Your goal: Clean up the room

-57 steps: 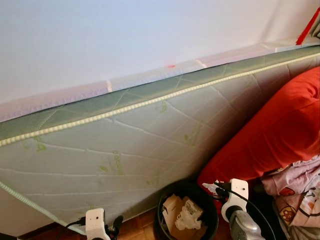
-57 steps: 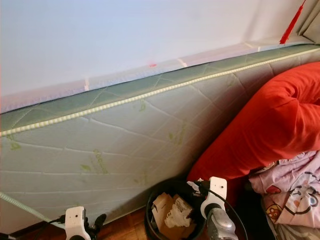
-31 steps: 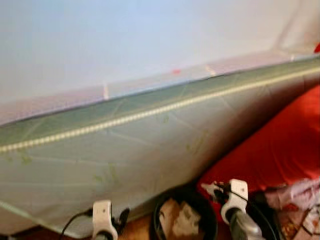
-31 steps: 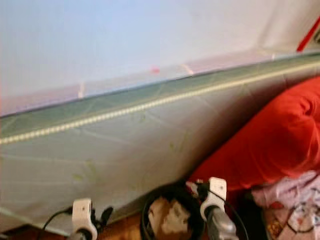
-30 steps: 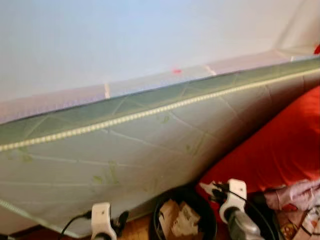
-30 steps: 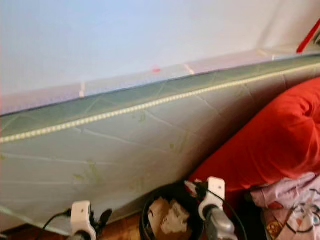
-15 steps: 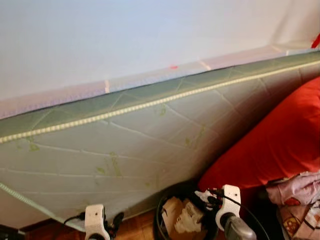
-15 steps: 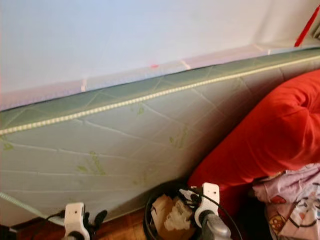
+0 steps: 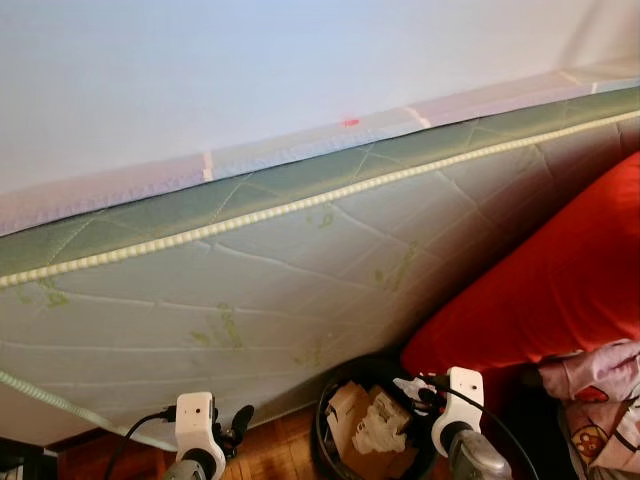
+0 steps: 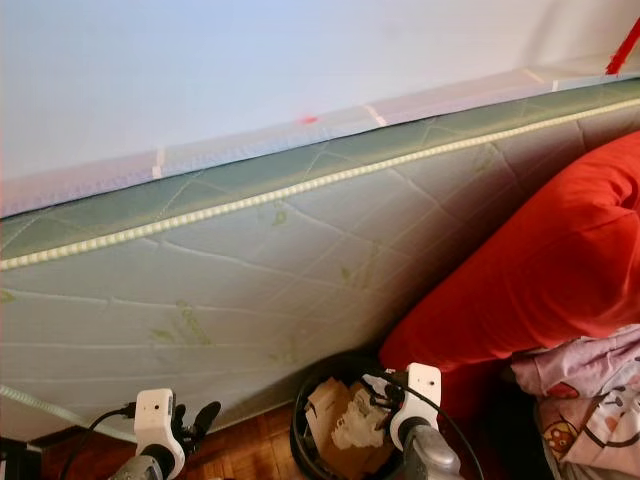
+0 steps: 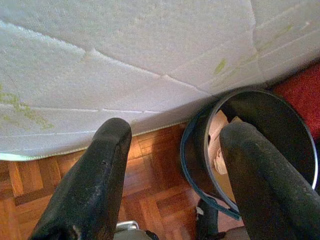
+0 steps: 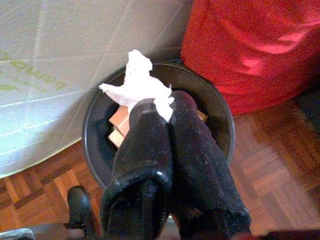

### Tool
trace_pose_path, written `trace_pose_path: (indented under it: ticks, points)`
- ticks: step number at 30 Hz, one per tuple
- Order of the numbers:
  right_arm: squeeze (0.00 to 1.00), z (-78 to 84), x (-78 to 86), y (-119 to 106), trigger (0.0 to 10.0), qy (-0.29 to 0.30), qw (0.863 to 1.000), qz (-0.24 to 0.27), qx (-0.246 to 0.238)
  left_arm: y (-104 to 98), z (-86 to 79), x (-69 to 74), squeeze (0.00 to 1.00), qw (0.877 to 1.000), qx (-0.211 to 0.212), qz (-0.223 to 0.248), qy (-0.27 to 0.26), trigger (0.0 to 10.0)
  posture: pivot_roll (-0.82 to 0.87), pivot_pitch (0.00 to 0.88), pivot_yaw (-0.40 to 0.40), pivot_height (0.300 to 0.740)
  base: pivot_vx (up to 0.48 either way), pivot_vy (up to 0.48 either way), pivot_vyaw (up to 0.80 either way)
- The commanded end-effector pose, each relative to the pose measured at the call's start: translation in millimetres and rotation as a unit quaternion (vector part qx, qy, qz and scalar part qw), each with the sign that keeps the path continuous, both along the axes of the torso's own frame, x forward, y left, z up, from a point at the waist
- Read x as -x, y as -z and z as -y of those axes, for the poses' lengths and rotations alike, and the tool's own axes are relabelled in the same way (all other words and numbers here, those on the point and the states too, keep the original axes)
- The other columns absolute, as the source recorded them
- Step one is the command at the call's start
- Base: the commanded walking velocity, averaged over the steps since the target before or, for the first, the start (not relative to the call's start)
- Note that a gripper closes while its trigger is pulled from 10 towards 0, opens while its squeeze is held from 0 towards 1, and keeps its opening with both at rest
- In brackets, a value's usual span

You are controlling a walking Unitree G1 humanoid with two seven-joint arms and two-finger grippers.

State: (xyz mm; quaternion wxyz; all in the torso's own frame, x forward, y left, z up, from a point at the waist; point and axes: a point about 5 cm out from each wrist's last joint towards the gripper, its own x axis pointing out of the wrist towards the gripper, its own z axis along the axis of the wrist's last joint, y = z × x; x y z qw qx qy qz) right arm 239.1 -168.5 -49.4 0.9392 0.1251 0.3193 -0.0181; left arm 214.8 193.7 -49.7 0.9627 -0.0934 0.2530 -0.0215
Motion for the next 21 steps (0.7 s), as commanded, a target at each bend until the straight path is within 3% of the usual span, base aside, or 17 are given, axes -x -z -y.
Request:
trace_pose_path:
  ticks: [1,7,15,21]
  points:
    - [0.00,5.1,-0.4,-1.1,10.0,0.008,1.000,0.005,0.009,5.8,0.1,9.5,0.00,1.000,0.005,-0.012,-0.001,10.0,0.19,0.217,-0.040,0.740,0.000,0.000,0.00]
    - [0.00,5.2,-4.5,-4.0,10.0,0.010,1.000,0.012,0.010,7.1,-2.0,13.9,0.00,1.000,0.002,-0.012,-0.001,10.0,0.20,0.224,-0.040,0.740,0.000,0.000,0.00]
    - [0.00,11.1,-21.7,-17.7,10.0,0.014,0.999,0.042,0.019,6.5,2.1,13.1,0.00,1.000,0.005,-0.006,0.007,10.0,0.19,0.228,-0.035,0.740,0.000,0.000,0.00]
    - [0.00,9.1,-22.0,-17.6,10.0,0.009,0.999,0.040,0.018,6.7,3.9,12.9,0.00,1.000,0.007,-0.007,0.008,10.0,0.19,0.230,-0.037,0.740,0.000,0.000,0.00]
